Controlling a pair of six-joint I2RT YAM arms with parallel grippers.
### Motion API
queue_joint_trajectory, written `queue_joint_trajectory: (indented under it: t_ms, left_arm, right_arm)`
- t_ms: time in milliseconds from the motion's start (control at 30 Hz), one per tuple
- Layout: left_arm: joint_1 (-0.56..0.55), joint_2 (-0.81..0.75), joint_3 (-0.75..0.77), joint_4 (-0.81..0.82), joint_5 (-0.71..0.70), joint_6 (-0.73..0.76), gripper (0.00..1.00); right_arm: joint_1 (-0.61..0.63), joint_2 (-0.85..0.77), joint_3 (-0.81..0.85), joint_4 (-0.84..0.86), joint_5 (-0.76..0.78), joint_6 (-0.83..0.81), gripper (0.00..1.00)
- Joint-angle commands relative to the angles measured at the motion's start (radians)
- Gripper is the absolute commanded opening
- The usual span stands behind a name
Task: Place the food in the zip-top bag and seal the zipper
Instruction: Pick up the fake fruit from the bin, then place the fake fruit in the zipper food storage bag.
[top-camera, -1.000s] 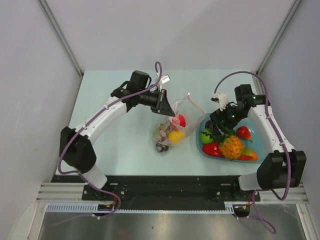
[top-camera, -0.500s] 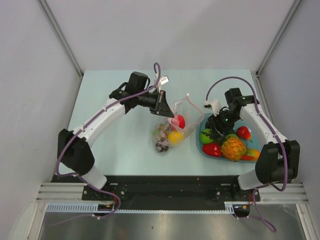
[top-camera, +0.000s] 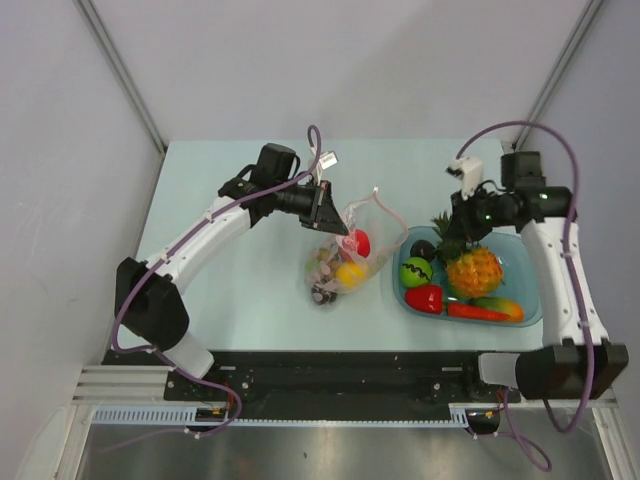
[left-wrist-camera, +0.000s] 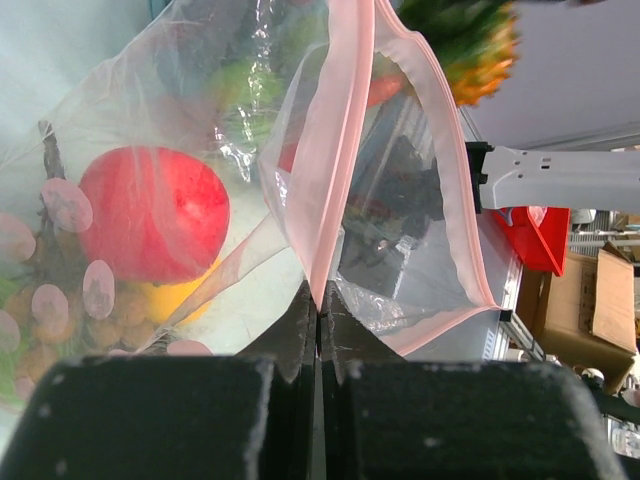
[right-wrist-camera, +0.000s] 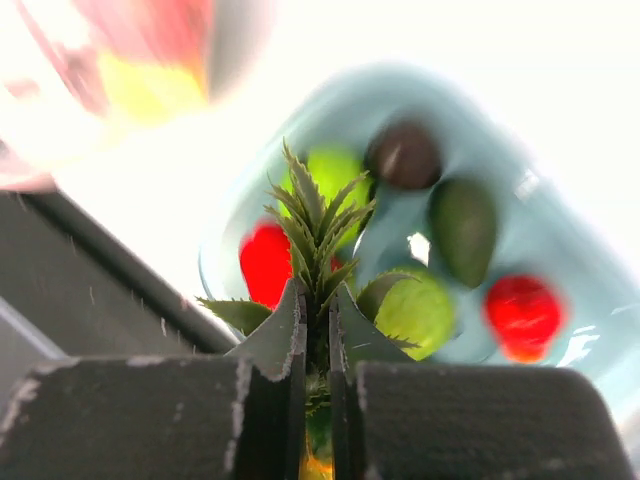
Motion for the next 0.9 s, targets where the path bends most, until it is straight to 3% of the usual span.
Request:
queue_joint_trajectory:
  t_ms: [0,267,400,533,633,867]
  left_arm:
    - [0.006,-0.032,0.013,0.025,0.032,0.001,0.0]
    - [0.009,-0.03,0.025,0.007,0.032,0.0,0.0]
    - [0.012,-0.023,0.024,0.043,0.058,-0.051,0.0]
    - [0.024,-0.026,0.014,0.088,0.094,-0.104,0.0]
    - [0.044,-0.035,-0.001,0.143,0.13,-0.169,0.0]
    - [0.06,-0.064,-0.016,0.209,0.182,-0.213,0.0]
  right_arm:
    - [-0.004,-0.148,0.131,0.177,-0.136,0.197,0.0]
    - [0.057,-0.201,0.202,0.767,-0.112,0.772,0.0]
    - [0.202,-0.193,0.08,1.039,0.006,0.911,0.0]
    - [0.35,-0.201,-0.074,1.286,0.112,0.879,0.0]
    - [0.455,-0.216,-0.182,1.341,0.179,0.76,0.0]
    - [0.514,-0.261,-0.45,1.431,0.235,0.687,0.0]
